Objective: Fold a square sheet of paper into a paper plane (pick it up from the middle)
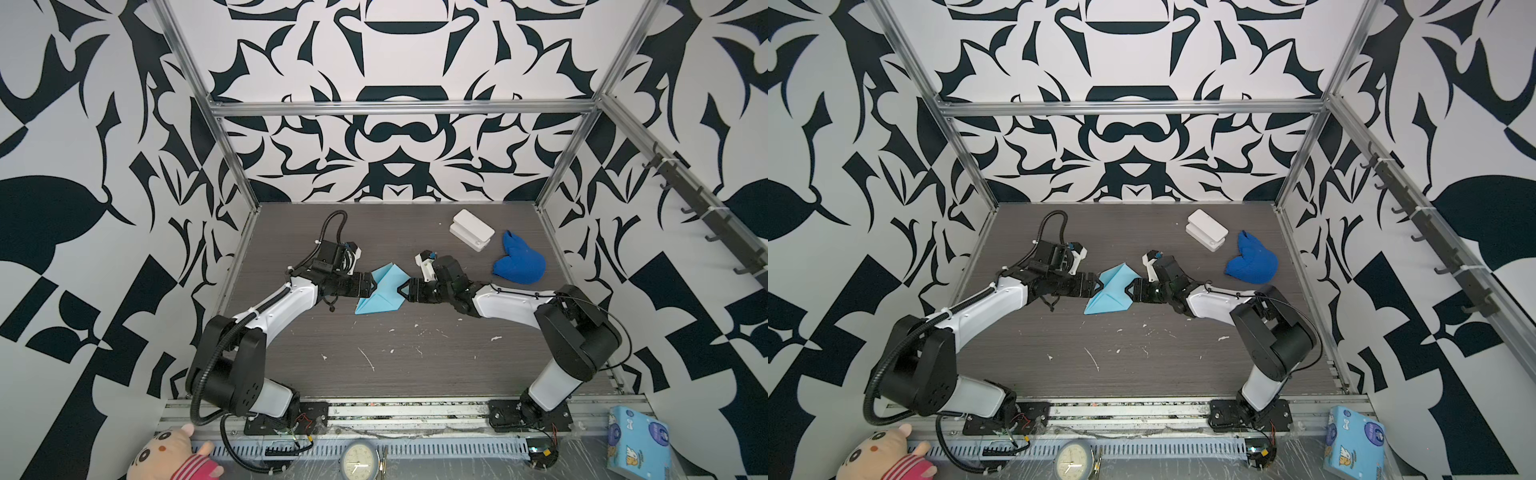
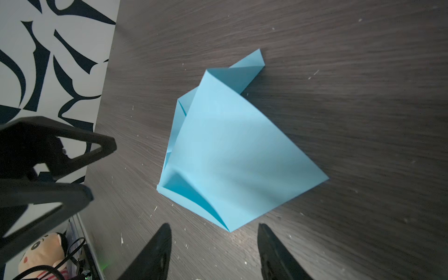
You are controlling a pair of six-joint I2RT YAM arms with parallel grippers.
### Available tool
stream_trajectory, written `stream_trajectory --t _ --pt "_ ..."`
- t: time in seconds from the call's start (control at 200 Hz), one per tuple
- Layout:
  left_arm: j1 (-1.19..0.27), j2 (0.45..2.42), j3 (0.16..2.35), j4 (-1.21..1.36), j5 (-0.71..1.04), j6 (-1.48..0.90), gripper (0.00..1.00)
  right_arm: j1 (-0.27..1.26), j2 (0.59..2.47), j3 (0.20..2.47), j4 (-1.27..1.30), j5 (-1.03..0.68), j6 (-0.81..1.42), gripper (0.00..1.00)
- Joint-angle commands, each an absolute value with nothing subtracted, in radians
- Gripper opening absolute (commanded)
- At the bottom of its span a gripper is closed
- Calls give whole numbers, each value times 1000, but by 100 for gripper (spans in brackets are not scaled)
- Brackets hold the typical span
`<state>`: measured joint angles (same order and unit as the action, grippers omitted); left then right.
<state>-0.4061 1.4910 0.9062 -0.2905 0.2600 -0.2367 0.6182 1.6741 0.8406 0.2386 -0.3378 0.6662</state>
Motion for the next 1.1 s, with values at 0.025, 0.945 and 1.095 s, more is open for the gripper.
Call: stream_trajectory --t 0.025,0.945,1.095 --pt "-443 1572 918 -229 295 -115 77 608 1633 865 254 -308 675 59" --pt "-475 1790 1086 -346 353 -8 28 573 1578 820 248 -301 688 54" --pt "-474 1790 1088 -288 447 -77 18 556 1556 788 252 -316 691 53"
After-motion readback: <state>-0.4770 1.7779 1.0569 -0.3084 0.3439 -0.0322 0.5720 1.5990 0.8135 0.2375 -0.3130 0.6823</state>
